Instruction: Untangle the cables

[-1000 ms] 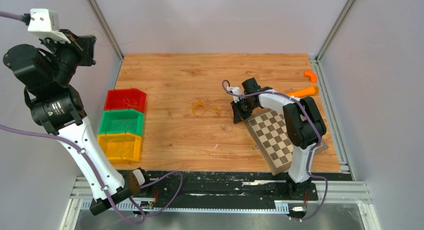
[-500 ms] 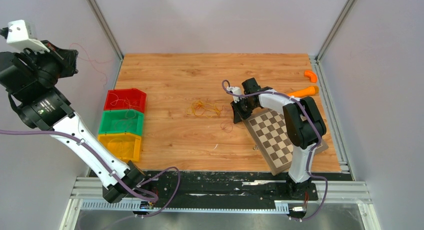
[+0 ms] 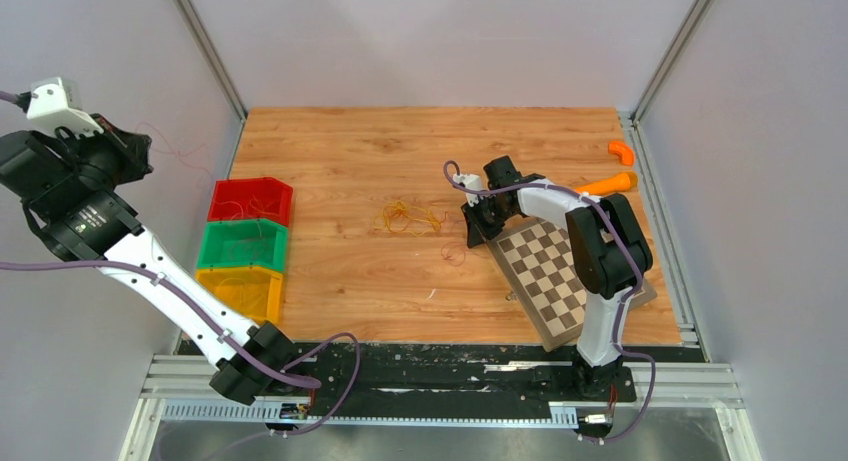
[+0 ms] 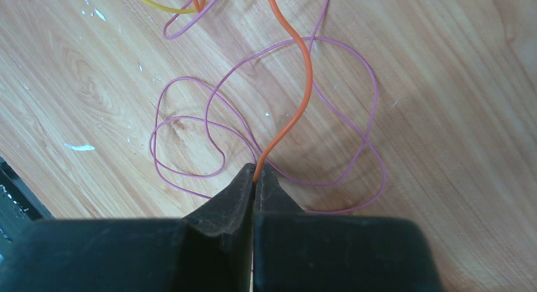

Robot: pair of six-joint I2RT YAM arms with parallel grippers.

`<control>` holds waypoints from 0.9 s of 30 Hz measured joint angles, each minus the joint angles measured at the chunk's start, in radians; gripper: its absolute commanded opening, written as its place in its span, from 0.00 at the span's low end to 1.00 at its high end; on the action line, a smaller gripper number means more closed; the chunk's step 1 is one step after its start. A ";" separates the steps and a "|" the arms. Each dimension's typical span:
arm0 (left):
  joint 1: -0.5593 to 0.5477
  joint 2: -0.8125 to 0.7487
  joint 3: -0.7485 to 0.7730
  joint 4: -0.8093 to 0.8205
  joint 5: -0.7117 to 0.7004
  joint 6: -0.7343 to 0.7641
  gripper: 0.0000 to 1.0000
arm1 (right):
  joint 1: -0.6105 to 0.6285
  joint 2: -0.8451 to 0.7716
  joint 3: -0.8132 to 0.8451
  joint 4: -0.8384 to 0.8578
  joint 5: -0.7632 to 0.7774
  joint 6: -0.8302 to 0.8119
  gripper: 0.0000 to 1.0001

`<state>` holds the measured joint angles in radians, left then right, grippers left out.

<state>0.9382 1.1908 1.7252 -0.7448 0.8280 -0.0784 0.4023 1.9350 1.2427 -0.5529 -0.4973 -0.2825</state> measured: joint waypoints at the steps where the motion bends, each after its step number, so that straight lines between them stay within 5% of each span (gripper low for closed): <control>1: 0.002 -0.002 -0.006 0.000 -0.002 0.010 0.00 | 0.000 0.000 0.000 0.000 0.000 0.000 0.00; 16: 0.006 0.007 -0.207 -0.199 -0.086 0.430 0.00 | 0.000 0.000 0.000 -0.004 0.000 -0.008 0.00; 27: 0.005 0.035 -0.594 -0.040 -0.085 0.545 0.00 | 0.000 0.001 0.001 -0.005 -0.002 -0.007 0.00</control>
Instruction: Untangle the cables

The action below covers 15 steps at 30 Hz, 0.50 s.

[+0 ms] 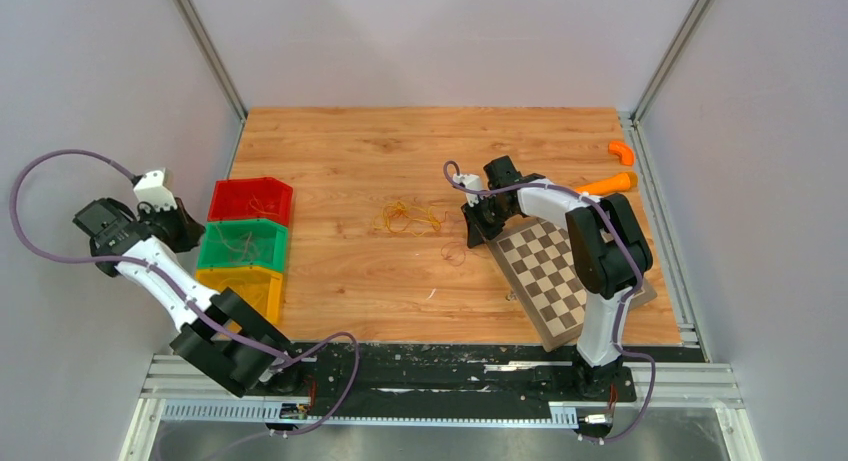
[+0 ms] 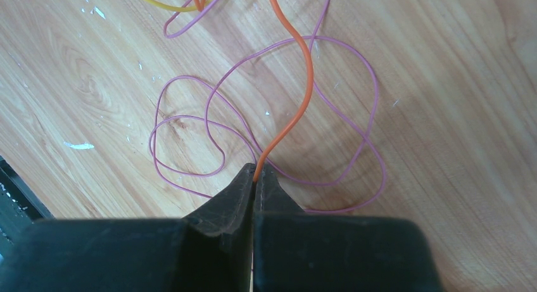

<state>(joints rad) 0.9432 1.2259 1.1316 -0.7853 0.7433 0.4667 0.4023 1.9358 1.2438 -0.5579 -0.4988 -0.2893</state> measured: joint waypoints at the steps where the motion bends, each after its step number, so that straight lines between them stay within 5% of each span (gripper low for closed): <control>1: 0.000 0.012 -0.016 0.015 -0.001 0.010 0.00 | 0.000 0.000 0.001 -0.001 0.000 0.000 0.00; 15: -0.129 0.076 -0.247 0.206 -0.152 0.086 0.07 | -0.005 0.016 0.022 -0.024 -0.011 0.007 0.00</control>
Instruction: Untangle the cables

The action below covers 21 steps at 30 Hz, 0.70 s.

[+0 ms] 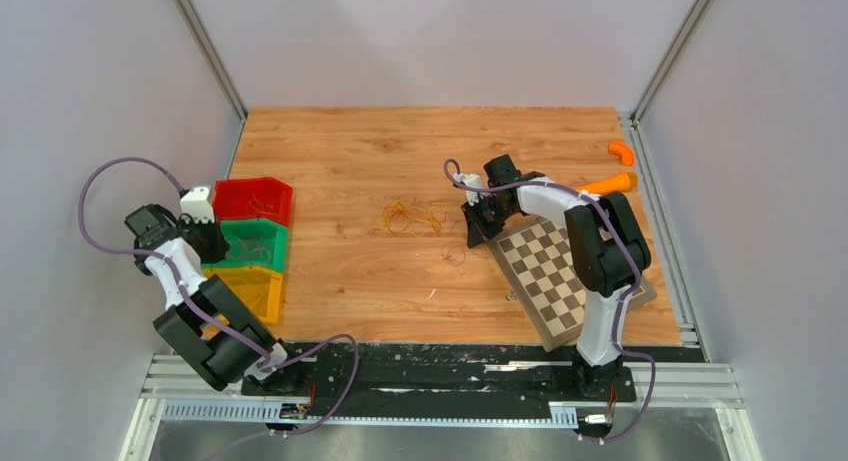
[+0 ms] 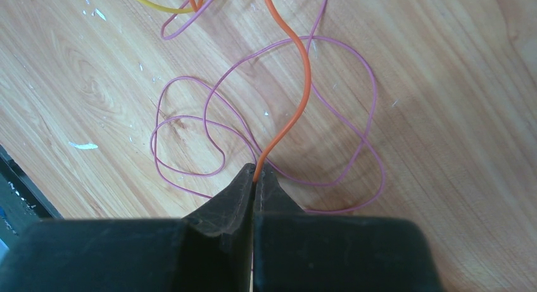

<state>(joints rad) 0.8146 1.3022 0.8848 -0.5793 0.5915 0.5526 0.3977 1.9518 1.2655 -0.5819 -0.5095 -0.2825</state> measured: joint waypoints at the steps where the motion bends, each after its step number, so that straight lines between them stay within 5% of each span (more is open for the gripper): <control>1: -0.011 0.010 0.000 0.013 -0.019 -0.001 0.15 | 0.000 0.000 0.000 0.000 0.000 0.000 0.00; 4: -0.027 0.037 0.005 0.037 -0.073 -0.006 0.48 | 0.000 0.000 0.000 0.000 0.000 0.000 0.00; 6: -0.028 0.042 0.015 0.032 -0.098 -0.006 0.58 | 0.000 0.000 0.000 0.000 0.000 0.000 0.00; 17: -0.070 -0.127 0.218 -0.136 0.004 0.013 0.88 | 0.000 0.001 0.000 0.000 -0.009 0.000 0.02; 21: -0.175 -0.177 0.265 -0.170 0.077 -0.002 0.89 | 0.000 0.000 0.000 -0.008 -0.013 -0.003 0.27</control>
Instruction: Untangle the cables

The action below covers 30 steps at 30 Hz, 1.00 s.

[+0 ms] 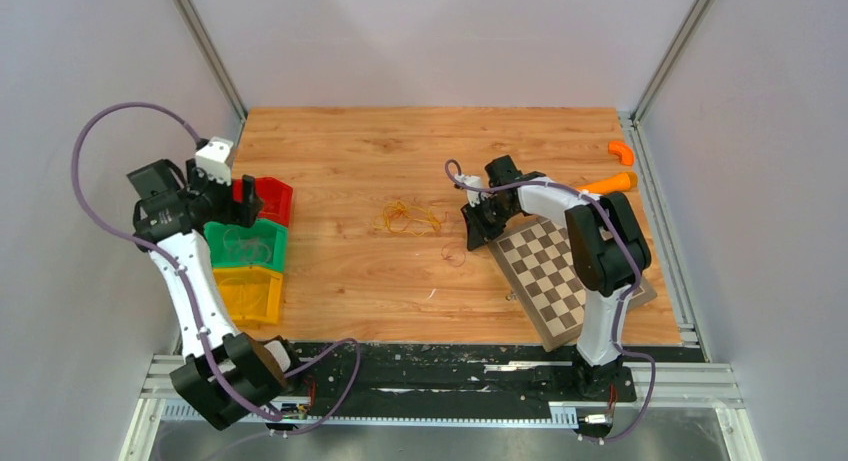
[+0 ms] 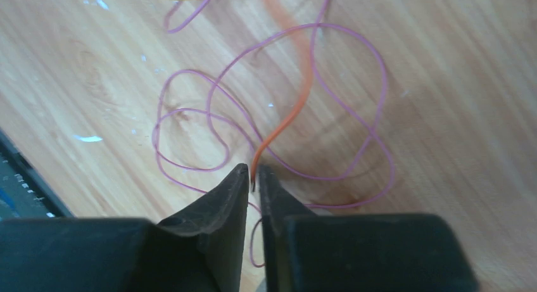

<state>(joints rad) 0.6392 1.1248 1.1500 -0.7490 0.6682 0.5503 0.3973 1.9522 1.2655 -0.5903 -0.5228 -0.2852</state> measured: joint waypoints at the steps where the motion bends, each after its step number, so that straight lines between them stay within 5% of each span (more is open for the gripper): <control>1: -0.058 -0.003 0.003 -0.003 0.015 -0.011 0.89 | 0.000 0.000 0.000 -0.011 -0.003 0.001 0.37; 4: -0.215 0.021 0.003 0.003 0.043 -0.071 0.87 | -0.001 -0.008 0.006 -0.044 -0.025 0.006 0.59; 7: -0.376 0.091 0.000 0.052 0.065 -0.161 0.83 | 0.004 -0.014 0.041 -0.085 -0.030 0.002 0.68; 16: -0.669 0.524 0.008 0.275 0.085 -0.452 0.61 | -0.002 -0.010 0.199 -0.105 -0.090 0.035 0.69; 25: -0.771 0.778 0.130 0.330 0.083 -0.528 0.42 | 0.014 0.141 0.320 -0.084 -0.161 0.097 0.67; 30: -0.783 0.840 0.170 0.351 0.091 -0.549 0.41 | 0.062 0.217 0.366 -0.074 -0.168 0.109 0.64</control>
<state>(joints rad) -0.1440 1.9652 1.3201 -0.3977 0.7589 0.0013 0.4595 2.1689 1.6314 -0.6647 -0.6910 -0.1757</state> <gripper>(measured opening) 0.415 0.663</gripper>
